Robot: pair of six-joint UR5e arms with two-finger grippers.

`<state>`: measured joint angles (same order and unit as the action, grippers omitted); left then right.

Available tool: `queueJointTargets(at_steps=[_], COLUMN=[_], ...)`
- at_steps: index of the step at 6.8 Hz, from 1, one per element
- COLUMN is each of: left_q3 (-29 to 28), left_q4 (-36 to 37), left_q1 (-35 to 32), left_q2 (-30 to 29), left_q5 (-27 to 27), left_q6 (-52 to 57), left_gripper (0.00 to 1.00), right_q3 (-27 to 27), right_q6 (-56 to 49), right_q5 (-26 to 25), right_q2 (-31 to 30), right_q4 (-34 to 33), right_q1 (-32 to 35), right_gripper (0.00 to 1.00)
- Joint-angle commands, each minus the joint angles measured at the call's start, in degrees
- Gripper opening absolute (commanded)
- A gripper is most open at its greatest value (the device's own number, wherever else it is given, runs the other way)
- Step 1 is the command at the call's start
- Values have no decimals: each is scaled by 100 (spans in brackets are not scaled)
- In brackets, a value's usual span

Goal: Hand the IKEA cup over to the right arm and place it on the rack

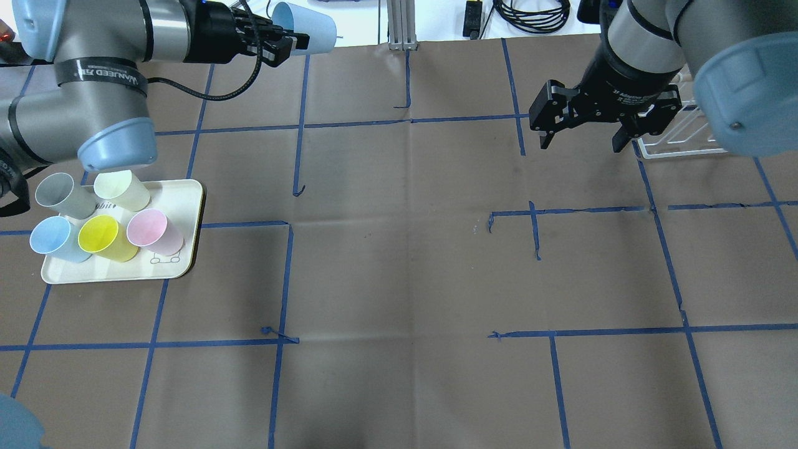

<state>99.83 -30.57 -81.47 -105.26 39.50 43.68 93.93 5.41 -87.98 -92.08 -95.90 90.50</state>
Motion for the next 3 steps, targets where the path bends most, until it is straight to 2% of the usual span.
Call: queueJointTargets(at_steps=[1,2,3], left_q3=[221,248,370], left_q4=[603,762,1016], left_q1=[-149,-246,-264], left_q2=[-56,-74,-117], left_q5=[-678,-968,-1232], left_q6=[366,457,527], left_gripper=[0,0,0], right_q3=[3,12,12], right_q6=[-257,-546,-845], right_q5=[9,17,426], right_q2=[15,154,216], right_q4=[-174,-393,-682], right_q1=[-93,-259,-478], right_gripper=[100,100,100])
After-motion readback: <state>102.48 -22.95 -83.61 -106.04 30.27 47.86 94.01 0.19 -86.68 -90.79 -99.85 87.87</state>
